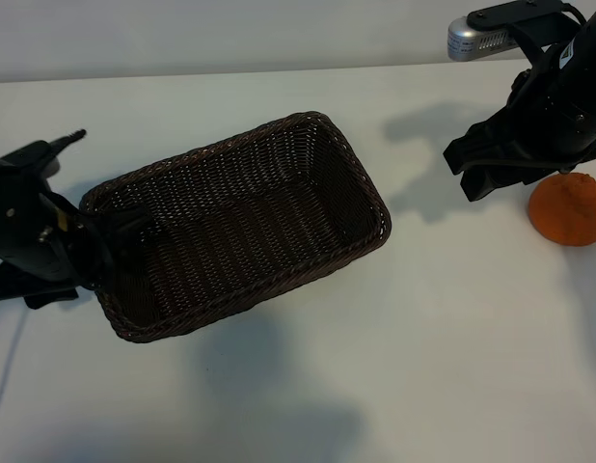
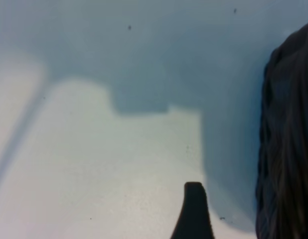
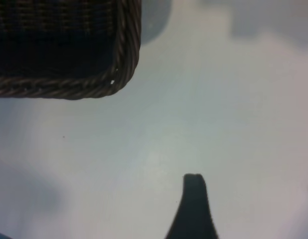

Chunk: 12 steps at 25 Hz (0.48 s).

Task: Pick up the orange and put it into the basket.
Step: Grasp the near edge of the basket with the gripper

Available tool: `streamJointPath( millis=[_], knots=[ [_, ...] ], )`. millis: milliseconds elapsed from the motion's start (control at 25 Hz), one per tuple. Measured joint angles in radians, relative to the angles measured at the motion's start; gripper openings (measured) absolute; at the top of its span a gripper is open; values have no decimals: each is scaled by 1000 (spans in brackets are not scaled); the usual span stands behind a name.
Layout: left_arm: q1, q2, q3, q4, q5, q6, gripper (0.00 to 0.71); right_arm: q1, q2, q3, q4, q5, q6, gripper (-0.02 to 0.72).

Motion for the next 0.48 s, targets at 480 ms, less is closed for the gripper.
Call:
streamJointPath(
  millis=[480],
  knots=[
    [0, 115, 0, -57, -95, 60, 581, 0, 0, 0, 1, 1, 0, 547]
  ],
)
